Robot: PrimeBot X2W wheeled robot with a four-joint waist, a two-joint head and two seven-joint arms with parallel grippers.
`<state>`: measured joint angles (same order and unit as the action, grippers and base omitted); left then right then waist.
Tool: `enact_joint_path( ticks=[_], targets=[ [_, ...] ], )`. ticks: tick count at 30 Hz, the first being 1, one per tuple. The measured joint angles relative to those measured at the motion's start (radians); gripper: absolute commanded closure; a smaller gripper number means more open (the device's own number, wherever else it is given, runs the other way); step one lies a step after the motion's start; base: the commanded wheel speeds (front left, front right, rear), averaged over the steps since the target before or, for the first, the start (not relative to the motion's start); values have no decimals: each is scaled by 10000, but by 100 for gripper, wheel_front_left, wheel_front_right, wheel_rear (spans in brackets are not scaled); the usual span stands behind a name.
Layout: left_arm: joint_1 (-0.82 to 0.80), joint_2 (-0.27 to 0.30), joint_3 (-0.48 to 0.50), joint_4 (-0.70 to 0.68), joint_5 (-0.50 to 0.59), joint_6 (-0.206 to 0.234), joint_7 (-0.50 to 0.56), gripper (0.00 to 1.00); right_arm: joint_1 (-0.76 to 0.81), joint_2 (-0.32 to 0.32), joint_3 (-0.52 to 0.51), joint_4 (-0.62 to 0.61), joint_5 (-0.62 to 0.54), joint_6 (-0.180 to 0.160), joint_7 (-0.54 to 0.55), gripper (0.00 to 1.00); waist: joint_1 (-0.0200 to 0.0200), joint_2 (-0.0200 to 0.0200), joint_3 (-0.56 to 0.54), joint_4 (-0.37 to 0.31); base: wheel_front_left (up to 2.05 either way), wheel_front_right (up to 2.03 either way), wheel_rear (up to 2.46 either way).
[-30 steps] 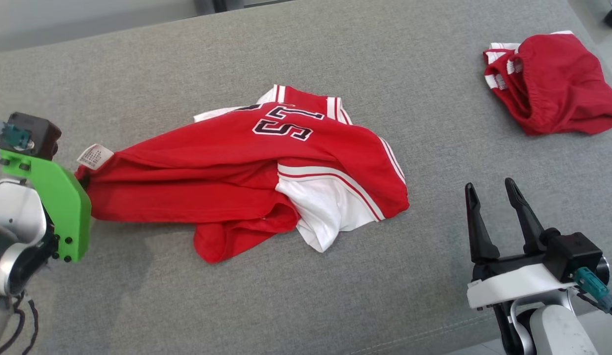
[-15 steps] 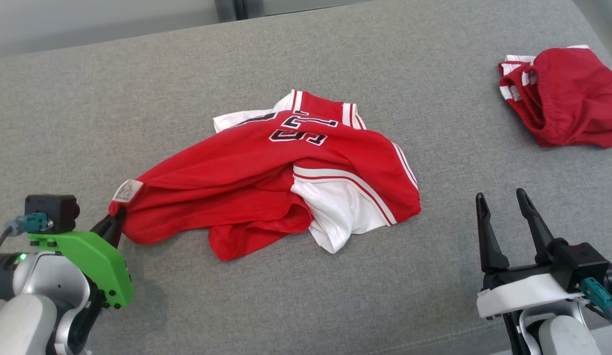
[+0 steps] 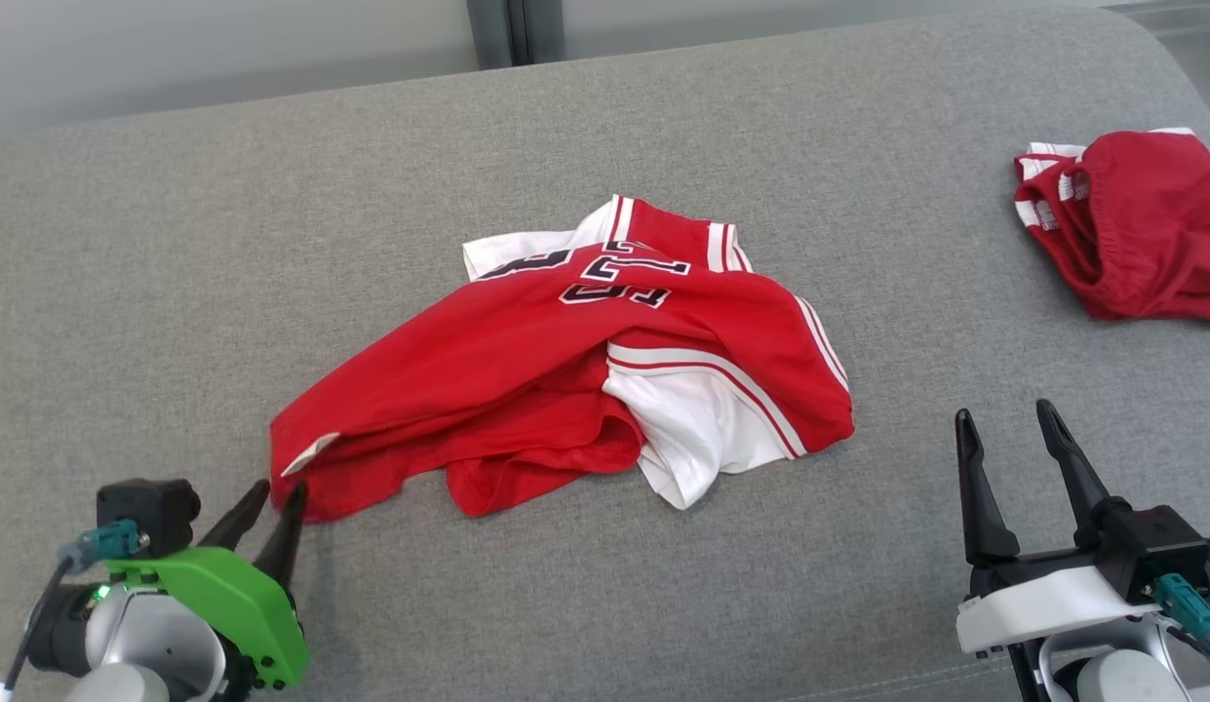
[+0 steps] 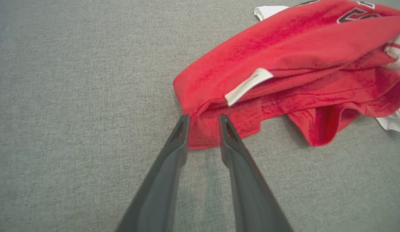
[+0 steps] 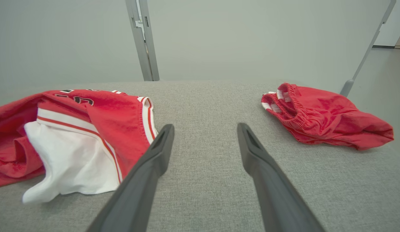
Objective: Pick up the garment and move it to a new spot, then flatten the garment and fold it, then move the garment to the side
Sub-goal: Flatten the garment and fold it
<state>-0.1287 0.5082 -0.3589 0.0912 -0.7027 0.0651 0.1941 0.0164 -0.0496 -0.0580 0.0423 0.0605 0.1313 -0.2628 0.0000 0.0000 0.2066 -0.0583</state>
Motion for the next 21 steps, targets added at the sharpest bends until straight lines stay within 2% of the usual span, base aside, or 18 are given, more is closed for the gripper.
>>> enact_joint_path(
  ticks=[2,5,7,9,14,21],
  targets=[
    [266,-36,-94,-136,40,-6,-127,42,10,0,-6,-10,-25,0,0,0,0,0,-43,35,0,0,0],
    [577,-211,-265,-299,38,-27,-224,33,90,-2,-46,-25,-29,0,0,0,0,0,-90,103,0,0,0],
    [683,-257,-286,-326,38,59,-314,12,157,0,-21,-19,-31,0,0,0,0,0,-141,139,0,0,0],
    [774,-272,-257,-428,113,226,-424,0,191,0,29,-19,-31,0,0,0,0,0,-182,159,0,0,0],
    [788,-504,-435,-1156,376,510,-616,0,188,0,73,-33,-75,0,0,0,0,0,-242,98,0,0,0],
    [395,-1760,-1894,-1870,334,272,224,0,183,0,94,-81,-130,0,0,0,0,0,-184,-93,0,0,0]
  ],
)
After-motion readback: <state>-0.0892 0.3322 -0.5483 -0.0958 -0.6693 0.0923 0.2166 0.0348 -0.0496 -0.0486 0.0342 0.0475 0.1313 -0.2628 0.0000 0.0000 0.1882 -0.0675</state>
